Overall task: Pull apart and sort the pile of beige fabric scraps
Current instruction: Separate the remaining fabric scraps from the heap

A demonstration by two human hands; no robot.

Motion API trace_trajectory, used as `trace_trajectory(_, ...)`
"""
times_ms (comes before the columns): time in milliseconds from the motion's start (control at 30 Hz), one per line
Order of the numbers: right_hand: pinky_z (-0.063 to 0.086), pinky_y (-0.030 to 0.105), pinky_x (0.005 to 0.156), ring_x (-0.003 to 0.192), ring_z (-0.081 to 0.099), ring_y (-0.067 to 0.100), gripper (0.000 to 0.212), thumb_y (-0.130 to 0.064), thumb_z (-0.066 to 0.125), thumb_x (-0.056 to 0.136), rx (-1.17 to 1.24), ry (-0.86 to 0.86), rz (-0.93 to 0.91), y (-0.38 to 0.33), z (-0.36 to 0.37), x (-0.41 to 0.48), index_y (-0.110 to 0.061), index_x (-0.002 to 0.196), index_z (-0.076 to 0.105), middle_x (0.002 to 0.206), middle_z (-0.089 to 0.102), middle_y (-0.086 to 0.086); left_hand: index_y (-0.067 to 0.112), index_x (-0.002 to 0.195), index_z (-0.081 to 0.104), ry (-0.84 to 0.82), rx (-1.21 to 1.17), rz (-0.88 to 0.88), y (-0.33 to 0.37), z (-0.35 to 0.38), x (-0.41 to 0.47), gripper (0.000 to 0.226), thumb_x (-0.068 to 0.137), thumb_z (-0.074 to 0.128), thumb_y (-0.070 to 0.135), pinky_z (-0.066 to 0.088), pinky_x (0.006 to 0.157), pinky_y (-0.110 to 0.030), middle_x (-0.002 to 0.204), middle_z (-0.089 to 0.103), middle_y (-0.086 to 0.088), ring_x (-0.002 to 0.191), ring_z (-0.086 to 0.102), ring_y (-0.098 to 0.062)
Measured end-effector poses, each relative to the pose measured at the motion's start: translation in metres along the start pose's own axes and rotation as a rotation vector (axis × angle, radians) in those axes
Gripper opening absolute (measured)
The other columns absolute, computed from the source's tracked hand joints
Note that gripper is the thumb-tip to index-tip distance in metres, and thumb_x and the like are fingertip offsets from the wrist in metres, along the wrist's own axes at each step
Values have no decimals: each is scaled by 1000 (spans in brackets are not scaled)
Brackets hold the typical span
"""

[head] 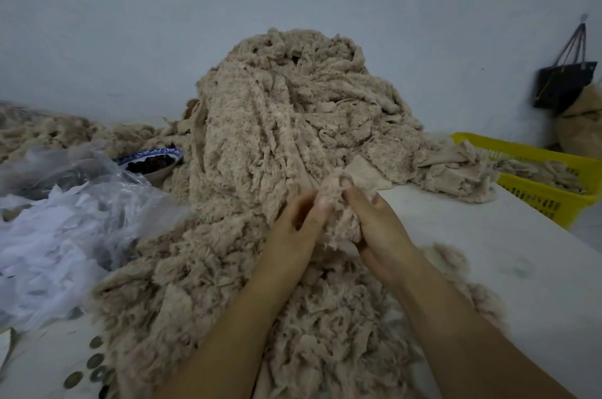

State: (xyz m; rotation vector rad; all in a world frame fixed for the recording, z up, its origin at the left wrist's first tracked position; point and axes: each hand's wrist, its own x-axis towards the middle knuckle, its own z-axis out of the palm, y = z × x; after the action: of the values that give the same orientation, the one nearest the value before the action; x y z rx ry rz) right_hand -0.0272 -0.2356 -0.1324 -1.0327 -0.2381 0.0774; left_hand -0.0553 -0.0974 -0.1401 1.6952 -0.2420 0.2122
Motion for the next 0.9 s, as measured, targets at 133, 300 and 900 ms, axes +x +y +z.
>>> trace_trajectory(133,59,40,86,103,71,27,44,-38,74,88,-216,-14,44,0,-3,-3,-10,120,64,108,75,11,39,65,62,147,-25,40,-8,-3,4,38,100,58,26,42,50,-13,55,55,17,50,49,3)
trace_trajectory(300,57,24,74,92,72,12,18,-23,61,98,-568,-163,81,2,-8,-4,-22,114,69,98,77,-4,32,81,75,260,-172,-11,-7,-9,4,33,103,50,35,56,76,-32,85,74,8,82,69,-11)
trace_trajectory(900,49,16,55,57,60,-1,24,-34,52,101,-612,274,21,25,-26,11,-16,93,67,88,67,-1,16,79,46,272,368,-36,11,-12,54,23,97,59,21,29,53,-27,70,42,1,58,38,-14)
